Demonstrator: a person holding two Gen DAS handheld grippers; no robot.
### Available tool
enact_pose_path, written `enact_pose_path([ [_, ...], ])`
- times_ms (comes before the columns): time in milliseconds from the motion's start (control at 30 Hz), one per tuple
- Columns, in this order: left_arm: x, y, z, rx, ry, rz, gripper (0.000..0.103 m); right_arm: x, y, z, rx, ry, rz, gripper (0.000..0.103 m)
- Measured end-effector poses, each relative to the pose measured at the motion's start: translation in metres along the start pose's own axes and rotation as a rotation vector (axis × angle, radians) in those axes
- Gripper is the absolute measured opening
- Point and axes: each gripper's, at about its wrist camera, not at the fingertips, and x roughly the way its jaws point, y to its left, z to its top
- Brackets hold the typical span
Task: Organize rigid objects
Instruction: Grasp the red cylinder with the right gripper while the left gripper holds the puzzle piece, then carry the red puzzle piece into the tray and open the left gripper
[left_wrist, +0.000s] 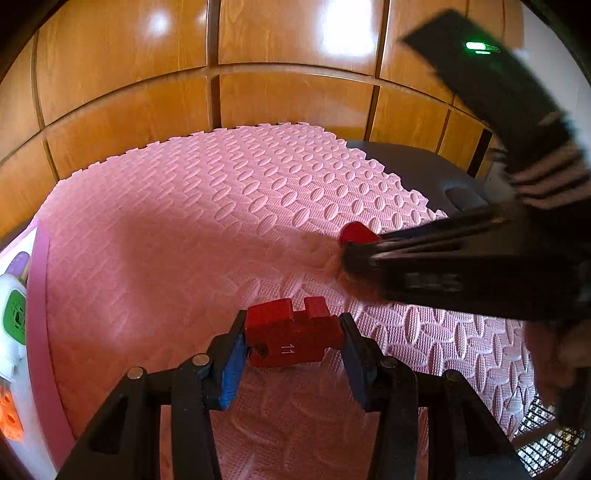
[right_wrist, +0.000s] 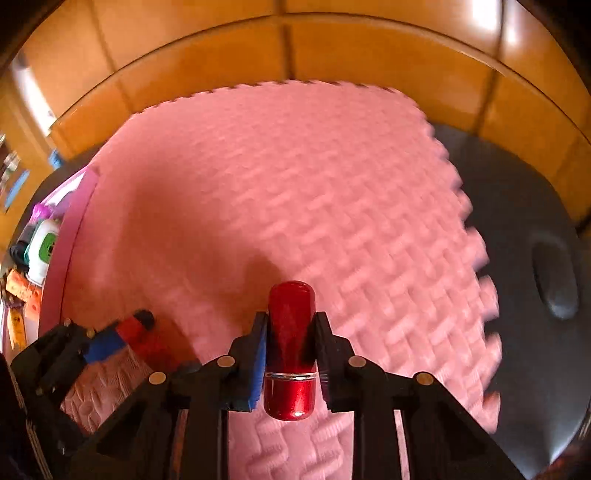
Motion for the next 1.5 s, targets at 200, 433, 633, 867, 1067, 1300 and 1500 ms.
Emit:
enact_pose_path([
  [200,-0.001,-0.001,0.0,0.003,0.001,0.004,0.047,0.004,-0.002,0.003,-0.011,-0.041,0.014,0.024],
  [433,-0.001,0.001,0.001,-0.001,0.0,0.0,0.047,0.003,0.0,-0.002,-0.028,-0.065,0.005,0.024],
  [633,-0.002,0.001,0.001,-0.006,0.0,-0.003,0.047,0.003,0.0,-0.001,-0.036,-0.068,0.015,0.025],
  [867,-0.004,0.001,0.0,-0.016,-0.002,0.004,0.047,0.003,0.002,-0.001,-0.046,-0.072,0.006,0.025],
  [1067,-0.009,0.001,-0.002,-0.029,0.005,0.022,0.047,0.005,0.005,-0.001,-0.07,-0.093,-0.007,0.024],
  [1300,-0.035,0.003,-0.002,-0.052,-0.042,0.035,0.047,0.007,0.003,0.001,-0.074,-0.116,-0.005,0.025],
  [1500,-0.068,0.007,0.005,-0.069,-0.104,0.04,0.047,0.008,0.006,-0.001,-0.1,-0.136,-0.021,0.024],
])
